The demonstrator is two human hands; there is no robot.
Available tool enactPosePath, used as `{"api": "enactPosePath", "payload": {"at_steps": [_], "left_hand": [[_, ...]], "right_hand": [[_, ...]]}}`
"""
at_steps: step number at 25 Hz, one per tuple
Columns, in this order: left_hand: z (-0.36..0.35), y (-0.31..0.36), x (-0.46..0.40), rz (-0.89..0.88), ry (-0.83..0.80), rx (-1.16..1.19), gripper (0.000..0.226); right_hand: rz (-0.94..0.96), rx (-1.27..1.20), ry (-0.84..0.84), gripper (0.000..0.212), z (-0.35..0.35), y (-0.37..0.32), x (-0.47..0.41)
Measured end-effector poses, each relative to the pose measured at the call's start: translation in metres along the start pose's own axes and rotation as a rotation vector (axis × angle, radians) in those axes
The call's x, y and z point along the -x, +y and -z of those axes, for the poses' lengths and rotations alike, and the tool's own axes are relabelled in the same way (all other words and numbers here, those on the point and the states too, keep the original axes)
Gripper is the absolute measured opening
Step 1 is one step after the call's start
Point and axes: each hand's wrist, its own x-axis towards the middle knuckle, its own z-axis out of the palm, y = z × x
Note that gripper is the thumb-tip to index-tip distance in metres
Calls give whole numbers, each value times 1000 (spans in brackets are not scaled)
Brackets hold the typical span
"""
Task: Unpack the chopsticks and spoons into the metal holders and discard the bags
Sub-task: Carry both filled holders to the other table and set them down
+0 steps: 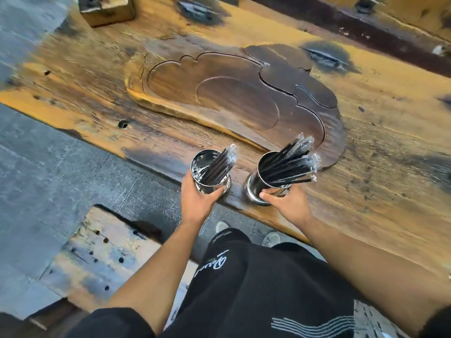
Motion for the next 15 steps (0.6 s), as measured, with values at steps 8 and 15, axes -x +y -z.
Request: {"api": "enactPosePath", "payload": {"at_steps": [8,15], "left_hand": [[-27,37,-47,-87,-79,-56,87],[-25,72,-90,-101,-21,-73,84]], "right_hand": [[27,-54,108,22,24,-7,-34],[63,-92,57,29,32,-28,-79]]}}
